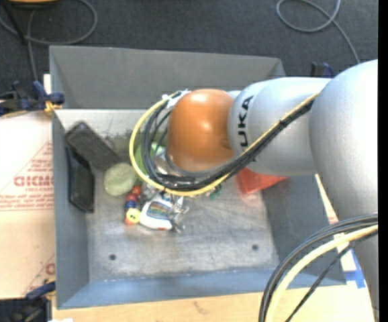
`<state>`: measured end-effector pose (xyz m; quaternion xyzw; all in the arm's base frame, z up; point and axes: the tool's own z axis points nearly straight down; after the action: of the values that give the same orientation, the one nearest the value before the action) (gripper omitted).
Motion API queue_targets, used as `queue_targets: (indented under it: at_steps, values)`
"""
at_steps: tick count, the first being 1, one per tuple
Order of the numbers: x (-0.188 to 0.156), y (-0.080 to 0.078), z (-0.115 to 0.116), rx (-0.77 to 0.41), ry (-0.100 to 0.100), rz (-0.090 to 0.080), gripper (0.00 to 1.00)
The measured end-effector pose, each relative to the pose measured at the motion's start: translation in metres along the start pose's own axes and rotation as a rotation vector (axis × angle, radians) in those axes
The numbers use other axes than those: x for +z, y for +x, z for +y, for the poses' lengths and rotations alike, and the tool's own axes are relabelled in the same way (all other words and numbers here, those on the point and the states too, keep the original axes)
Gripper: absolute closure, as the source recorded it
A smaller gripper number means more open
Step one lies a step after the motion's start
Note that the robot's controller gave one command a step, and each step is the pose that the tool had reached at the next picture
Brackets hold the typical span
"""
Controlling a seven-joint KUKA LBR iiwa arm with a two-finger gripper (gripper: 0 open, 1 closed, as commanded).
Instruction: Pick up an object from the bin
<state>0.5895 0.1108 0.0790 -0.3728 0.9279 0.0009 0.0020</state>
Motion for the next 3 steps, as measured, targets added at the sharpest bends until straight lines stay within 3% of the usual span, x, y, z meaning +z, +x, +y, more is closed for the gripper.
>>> queue_targets:
  at_steps: [3]
  values:
    - [-0.014, 0.001, 0.001, 0.002, -0.003, 0.006, 1.00]
